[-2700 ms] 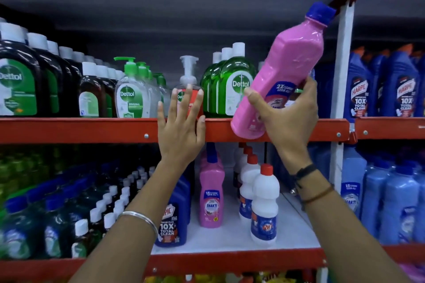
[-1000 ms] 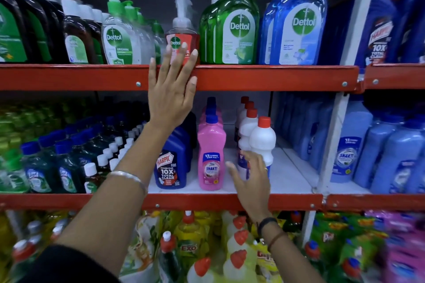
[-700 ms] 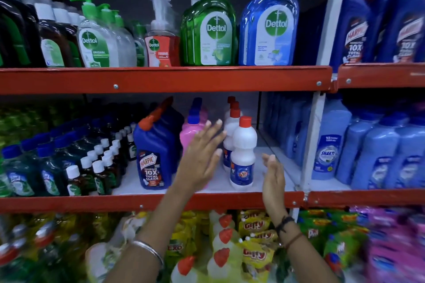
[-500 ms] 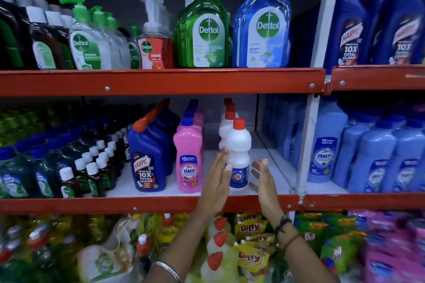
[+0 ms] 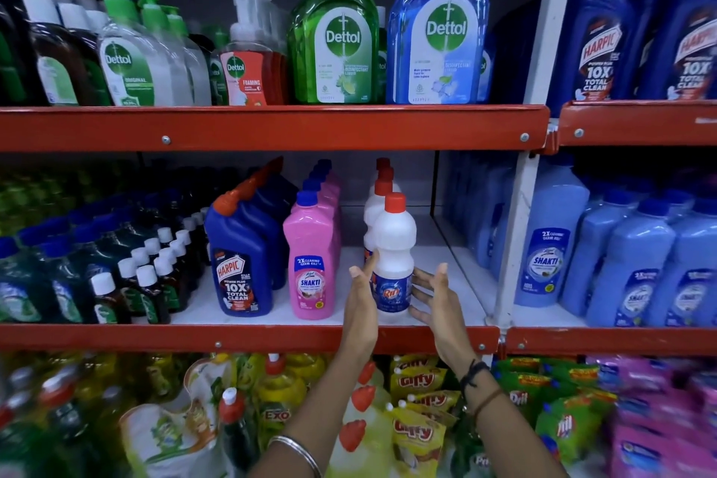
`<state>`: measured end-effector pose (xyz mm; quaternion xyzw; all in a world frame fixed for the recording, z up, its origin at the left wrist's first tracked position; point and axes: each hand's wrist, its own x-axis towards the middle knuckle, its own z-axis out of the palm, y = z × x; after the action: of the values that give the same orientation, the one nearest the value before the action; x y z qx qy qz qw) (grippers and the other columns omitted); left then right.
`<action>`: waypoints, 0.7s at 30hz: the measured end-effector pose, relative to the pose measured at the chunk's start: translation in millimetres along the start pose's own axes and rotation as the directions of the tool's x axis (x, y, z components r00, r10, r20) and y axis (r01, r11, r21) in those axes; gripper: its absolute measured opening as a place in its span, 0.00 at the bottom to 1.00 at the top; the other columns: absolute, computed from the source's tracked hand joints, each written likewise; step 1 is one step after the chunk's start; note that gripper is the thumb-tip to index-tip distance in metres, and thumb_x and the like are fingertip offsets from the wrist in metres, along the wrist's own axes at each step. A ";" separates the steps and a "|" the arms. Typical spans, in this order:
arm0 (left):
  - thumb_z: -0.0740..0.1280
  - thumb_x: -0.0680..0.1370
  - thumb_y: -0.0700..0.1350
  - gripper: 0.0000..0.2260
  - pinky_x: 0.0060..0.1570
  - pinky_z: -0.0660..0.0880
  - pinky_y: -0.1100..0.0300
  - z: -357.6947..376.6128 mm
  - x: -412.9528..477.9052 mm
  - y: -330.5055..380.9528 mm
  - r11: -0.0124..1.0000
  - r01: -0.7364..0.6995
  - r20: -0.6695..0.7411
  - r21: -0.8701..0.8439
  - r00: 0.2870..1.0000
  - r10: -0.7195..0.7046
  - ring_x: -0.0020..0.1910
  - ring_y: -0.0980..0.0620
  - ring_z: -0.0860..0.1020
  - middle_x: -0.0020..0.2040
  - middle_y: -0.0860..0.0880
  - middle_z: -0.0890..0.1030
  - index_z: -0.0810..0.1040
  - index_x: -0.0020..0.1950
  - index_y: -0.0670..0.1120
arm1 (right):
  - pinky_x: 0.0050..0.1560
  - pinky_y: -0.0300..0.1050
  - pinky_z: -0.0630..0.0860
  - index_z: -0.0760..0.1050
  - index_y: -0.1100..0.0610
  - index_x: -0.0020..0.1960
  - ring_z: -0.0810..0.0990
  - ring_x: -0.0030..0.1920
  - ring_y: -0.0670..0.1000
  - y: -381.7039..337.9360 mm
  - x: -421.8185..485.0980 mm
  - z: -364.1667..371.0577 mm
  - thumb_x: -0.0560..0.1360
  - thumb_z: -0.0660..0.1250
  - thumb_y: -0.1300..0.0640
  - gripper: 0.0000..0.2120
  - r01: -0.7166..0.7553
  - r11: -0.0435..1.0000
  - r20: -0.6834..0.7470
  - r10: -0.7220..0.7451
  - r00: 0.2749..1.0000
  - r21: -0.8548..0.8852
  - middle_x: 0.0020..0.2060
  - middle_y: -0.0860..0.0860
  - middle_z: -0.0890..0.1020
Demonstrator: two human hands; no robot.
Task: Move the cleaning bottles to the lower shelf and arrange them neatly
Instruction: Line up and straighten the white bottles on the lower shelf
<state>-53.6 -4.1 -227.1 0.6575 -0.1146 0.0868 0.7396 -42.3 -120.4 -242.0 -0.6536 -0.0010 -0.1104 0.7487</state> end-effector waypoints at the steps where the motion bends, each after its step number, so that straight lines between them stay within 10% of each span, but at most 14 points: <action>1: 0.38 0.74 0.62 0.25 0.66 0.63 0.53 0.0 0.9 -0.6 1.000 0.006 0.001 -0.002 1.000 -0.006 0.64 0.58 0.63 0.66 0.61 0.62 0.61 0.66 0.62 | 0.63 0.53 0.72 0.69 0.56 0.67 0.74 0.60 0.52 0.0 0.7 0.2 0.71 0.47 0.34 0.36 -0.003 1.000 0.004 0.003 1.000 -0.002 0.65 0.57 0.74; 13: 0.51 0.83 0.51 0.13 0.56 0.72 0.69 -0.5 10.6 -18.0 0.993 -0.055 -0.078 0.102 0.995 0.063 0.60 0.62 0.73 0.63 0.64 0.72 0.66 0.67 0.61 | 0.58 0.49 0.73 0.74 0.54 0.61 0.77 0.59 0.52 -1.0 12.8 -5.1 0.77 0.49 0.39 0.26 0.002 0.998 0.025 0.000 1.000 -0.069 0.59 0.54 0.78; 17: 0.69 0.77 0.44 0.26 0.64 0.73 0.54 -2.7 19.2 -30.8 0.963 -0.084 -0.118 0.256 0.986 0.118 0.65 0.56 0.72 0.68 0.54 0.72 0.64 0.70 0.59 | 0.53 0.43 0.71 0.78 0.52 0.50 0.78 0.55 0.52 -26.2 32.6 -8.4 0.77 0.59 0.44 0.15 0.196 0.969 -0.156 -0.220 0.963 -0.152 0.54 0.54 0.81; 21: 0.74 0.69 0.44 0.31 0.62 0.76 0.46 -0.7 25.5 -37.1 0.946 -0.098 -0.136 0.310 0.980 0.146 0.62 0.51 0.75 0.65 0.52 0.76 0.67 0.70 0.55 | 0.49 0.34 0.70 0.74 0.57 0.61 0.77 0.56 0.49 -71.1 71.9 -1.3 0.74 0.66 0.50 0.18 0.302 0.913 -0.030 -0.322 0.946 -0.275 0.54 0.50 0.79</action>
<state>-18.8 -8.4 -255.3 0.7455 -0.0822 0.2005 0.6303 15.8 -142.1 -162.1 -0.7354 -0.0625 -0.2520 0.6260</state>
